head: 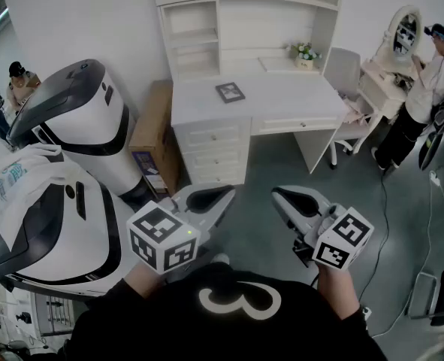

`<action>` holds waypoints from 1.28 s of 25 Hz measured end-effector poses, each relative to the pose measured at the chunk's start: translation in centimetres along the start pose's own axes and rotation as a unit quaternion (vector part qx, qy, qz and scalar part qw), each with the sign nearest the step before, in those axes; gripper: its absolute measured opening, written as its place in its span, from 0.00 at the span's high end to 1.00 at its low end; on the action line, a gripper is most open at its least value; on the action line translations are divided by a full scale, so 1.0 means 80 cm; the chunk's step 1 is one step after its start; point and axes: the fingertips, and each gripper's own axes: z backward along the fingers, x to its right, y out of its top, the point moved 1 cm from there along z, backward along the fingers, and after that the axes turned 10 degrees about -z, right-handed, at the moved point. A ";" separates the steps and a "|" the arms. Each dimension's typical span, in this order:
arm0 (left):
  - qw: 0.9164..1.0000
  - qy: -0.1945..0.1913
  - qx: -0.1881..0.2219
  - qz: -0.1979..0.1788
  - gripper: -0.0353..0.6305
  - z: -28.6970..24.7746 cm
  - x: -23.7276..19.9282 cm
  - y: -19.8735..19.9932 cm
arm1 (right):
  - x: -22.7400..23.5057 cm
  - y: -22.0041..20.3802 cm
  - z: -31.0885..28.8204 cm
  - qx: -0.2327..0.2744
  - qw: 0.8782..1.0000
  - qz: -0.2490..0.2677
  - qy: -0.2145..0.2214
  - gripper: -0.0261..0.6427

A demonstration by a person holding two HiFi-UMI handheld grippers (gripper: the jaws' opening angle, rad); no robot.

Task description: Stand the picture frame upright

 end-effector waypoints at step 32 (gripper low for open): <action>0.996 -0.028 -0.048 0.076 0.93 -0.251 -0.283 -0.067 | 0.318 0.009 -0.175 -0.058 0.993 -0.087 -0.050 0.96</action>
